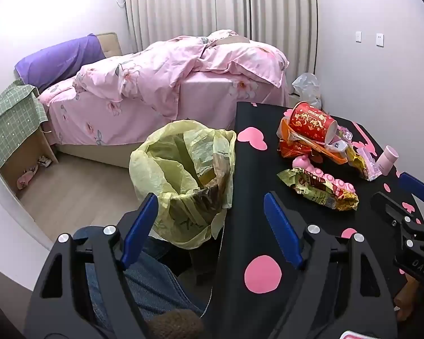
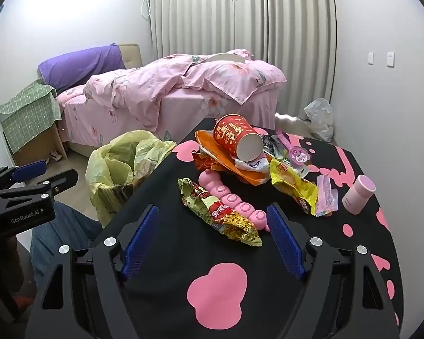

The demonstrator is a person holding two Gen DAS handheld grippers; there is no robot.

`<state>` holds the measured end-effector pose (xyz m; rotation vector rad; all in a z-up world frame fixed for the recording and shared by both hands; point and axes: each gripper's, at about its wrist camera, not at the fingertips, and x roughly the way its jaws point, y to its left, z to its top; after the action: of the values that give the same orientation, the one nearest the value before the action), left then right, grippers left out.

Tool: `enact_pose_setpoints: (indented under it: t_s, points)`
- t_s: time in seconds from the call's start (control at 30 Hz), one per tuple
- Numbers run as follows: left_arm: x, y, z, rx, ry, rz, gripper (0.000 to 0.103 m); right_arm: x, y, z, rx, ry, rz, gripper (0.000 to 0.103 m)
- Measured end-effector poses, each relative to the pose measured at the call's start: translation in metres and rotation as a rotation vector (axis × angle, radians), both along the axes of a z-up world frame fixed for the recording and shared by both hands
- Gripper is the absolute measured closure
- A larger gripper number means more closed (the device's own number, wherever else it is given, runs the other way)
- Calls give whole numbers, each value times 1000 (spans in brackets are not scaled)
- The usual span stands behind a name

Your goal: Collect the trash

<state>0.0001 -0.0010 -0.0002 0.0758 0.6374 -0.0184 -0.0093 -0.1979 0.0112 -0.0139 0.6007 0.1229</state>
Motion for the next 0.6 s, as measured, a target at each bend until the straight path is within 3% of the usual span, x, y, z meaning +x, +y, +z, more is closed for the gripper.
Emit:
enact_pose_setpoints:
  t_s: [0.6]
  points:
    - [-2,0,2,-7,4,0,30,-1,0,0,0,6,0,28]
